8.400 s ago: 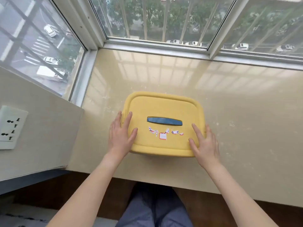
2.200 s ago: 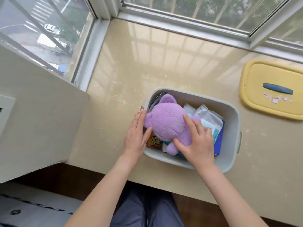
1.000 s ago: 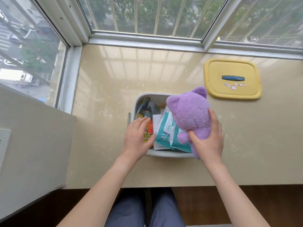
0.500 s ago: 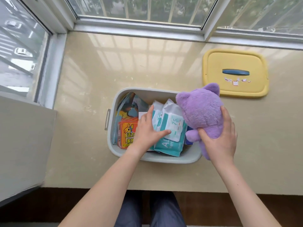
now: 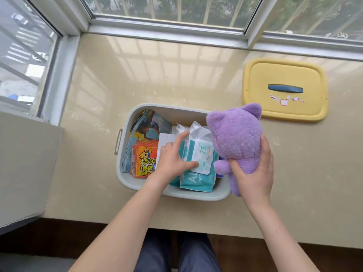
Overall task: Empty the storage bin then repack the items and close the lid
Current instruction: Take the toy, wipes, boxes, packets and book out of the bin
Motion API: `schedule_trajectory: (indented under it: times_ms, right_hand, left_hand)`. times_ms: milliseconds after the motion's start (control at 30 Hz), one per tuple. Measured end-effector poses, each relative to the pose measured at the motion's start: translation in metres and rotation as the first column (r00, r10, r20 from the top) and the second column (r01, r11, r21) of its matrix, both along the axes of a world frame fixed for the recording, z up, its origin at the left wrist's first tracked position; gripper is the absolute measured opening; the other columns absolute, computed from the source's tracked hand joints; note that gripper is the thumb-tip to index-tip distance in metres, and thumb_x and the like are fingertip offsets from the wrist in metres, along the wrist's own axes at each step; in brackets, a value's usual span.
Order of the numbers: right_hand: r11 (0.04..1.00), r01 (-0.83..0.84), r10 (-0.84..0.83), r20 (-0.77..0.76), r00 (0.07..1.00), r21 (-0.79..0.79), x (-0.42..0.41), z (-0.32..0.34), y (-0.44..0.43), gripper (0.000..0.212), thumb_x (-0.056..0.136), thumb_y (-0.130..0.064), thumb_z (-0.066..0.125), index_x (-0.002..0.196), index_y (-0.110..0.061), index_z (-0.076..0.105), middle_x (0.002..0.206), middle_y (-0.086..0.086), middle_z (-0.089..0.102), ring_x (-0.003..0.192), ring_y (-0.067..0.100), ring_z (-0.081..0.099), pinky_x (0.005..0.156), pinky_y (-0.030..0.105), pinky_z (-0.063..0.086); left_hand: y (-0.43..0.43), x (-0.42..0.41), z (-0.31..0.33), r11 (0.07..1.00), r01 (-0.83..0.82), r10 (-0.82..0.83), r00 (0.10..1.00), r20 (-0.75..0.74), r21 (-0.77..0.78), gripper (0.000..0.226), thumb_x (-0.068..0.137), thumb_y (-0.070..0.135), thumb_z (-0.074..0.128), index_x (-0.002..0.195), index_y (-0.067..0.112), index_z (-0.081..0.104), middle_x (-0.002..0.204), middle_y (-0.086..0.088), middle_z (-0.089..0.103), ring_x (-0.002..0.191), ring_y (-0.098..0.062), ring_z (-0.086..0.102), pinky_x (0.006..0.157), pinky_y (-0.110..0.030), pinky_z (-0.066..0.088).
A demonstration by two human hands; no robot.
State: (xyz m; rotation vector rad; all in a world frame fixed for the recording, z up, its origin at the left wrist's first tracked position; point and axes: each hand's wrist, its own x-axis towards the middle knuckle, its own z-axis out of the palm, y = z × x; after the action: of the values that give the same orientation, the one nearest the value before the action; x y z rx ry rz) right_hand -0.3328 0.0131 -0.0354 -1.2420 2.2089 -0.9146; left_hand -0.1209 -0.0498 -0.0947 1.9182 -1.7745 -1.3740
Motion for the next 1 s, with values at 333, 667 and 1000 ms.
schedule_trajectory:
  times_ms: [333,667,1000]
  right_hand:
    - [0.999,-0.025,0.026,-0.016,1.000,0.021,0.001,-0.004,0.001,0.090,0.068,-0.051,0.063,0.148,-0.048,0.021,0.126,-0.009,0.044,0.117,0.019,0.047,0.097,0.045,0.044]
    - [0.998,-0.041,0.039,0.024,0.999,0.056,0.002,0.004,0.004,0.092,0.070,-0.051,0.066,0.148,-0.047,0.018,0.133,-0.001,0.045,0.120,0.024,0.048,0.097,0.043,0.045]
    - [0.996,-0.007,-0.007,0.169,0.986,0.084,-0.005,0.022,0.001,0.088,0.065,-0.046,0.072,0.138,-0.062,0.027,0.118,-0.028,0.042,0.111,0.007,0.050,0.091,0.032,0.045]
  left_hand:
    - [0.017,-0.006,-0.004,0.999,-0.009,0.019,0.982,-0.190,0.053,0.070,0.074,0.039,0.078,0.121,0.069,0.037,0.118,0.005,0.027,0.101,-0.004,0.052,0.076,-0.010,0.040]
    - [0.020,-0.012,-0.001,0.990,-0.083,0.109,0.965,-0.239,0.116,0.089,0.058,0.041,0.084,0.126,0.069,0.033,0.115,0.002,0.042,0.095,-0.005,0.053,0.066,-0.011,0.043]
    - [0.039,0.006,0.040,0.932,-0.335,0.360,0.833,-0.420,0.136,0.081,0.064,0.015,0.089,0.122,0.055,0.048,0.119,0.026,0.047,0.093,0.016,0.055,0.065,-0.006,0.048]
